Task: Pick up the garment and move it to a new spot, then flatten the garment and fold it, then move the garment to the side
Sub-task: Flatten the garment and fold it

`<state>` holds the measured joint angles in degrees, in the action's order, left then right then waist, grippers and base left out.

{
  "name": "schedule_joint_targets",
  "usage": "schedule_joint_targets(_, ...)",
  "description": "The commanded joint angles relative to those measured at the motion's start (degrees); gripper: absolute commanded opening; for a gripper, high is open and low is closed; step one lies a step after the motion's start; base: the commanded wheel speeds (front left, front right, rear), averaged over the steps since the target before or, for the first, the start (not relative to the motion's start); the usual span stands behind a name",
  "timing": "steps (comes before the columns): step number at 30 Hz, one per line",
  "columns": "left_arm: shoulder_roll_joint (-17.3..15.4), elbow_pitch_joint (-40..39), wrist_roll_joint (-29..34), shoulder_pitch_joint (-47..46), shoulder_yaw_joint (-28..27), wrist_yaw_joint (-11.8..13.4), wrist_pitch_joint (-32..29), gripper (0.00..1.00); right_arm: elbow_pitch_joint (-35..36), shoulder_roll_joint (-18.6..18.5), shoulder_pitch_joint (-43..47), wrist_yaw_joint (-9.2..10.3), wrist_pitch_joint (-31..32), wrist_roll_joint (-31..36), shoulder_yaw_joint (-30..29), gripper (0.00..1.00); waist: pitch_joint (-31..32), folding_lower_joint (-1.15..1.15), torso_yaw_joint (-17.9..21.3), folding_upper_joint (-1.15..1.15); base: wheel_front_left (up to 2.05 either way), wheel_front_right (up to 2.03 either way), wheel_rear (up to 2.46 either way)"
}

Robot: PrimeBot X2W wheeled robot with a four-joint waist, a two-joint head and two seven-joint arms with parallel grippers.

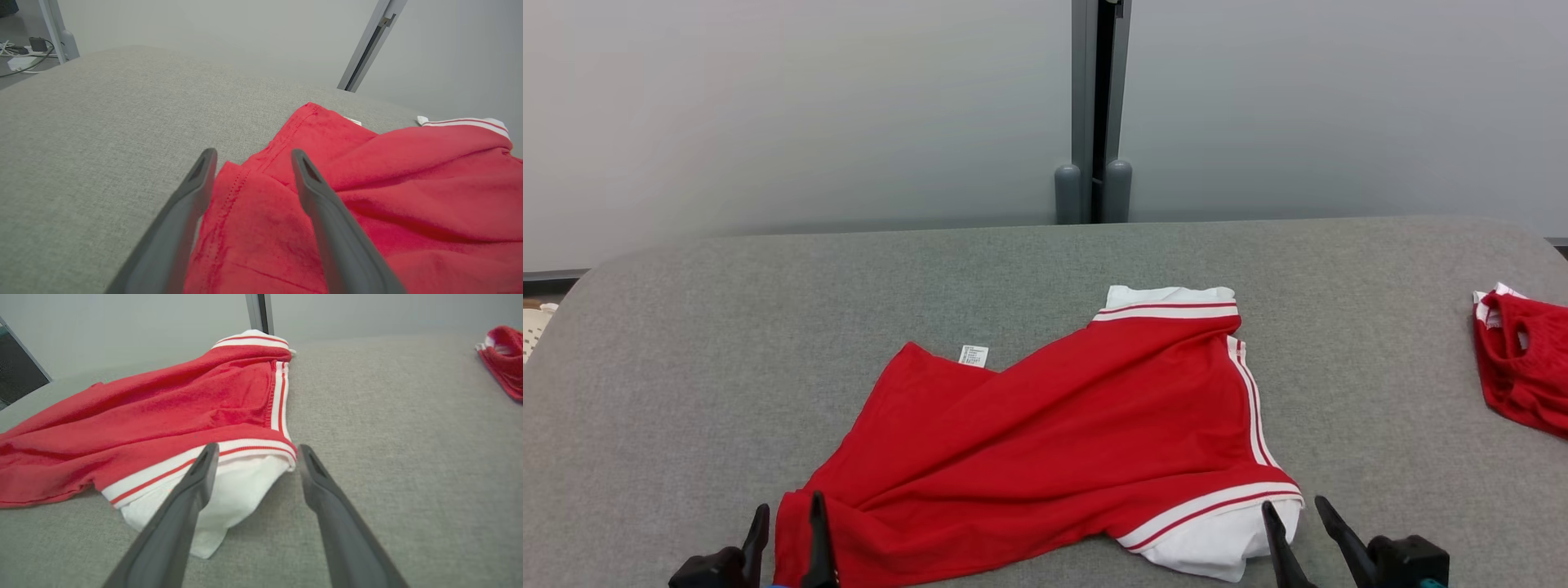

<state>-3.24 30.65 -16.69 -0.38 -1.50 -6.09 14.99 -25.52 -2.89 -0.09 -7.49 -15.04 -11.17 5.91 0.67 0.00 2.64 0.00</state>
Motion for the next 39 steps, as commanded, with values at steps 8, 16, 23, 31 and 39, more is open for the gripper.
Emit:
schedule_joint_targets(8,0.4,0.4,-0.2,-0.5,1.6,-1.0,0.3,1.0,-2.6,0.0,2.7,0.0,-0.2,-2.7,0.7,1.0,-0.8,0.0,-0.9,0.0,0.0,0.0,0.0)
schedule_joint_targets(16,0.3,0.5,-1.0,-1.1,2.9,-1.0,0.3,1.0,-3.2,-0.1,-0.1,0.0,-0.2,-5.8,2.2,0.0,-1.4,0.0,-1.5,0.0,0.0,0.0,0.0)
schedule_joint_targets(23,0.3,0.2,-1.5,-0.6,2.5,-0.9,0.3,1.0,5.6,-0.1,-0.6,0.0,-0.2,-5.9,1.3,0.0,-1.6,0.0,-1.3,0.0,0.0,0.0,0.0)
schedule_joint_targets(31,0.4,0.7,-3.1,-0.2,3.3,-0.4,0.3,1.0,13.6,-1.2,2.0,0.0,-0.2,-3.2,-2.2,0.0,-1.8,0.0,-0.5,0.0,0.0,0.0,0.0)
schedule_joint_targets(39,0.3,1.0,-3.6,-3.0,5.6,-0.4,0.3,1.0,7.6,-0.9,-3.9,0.0,-0.2,0.6,-1.9,0.0,-4.5,0.0,-2.3,0.0,0.0,0.0,0.0)
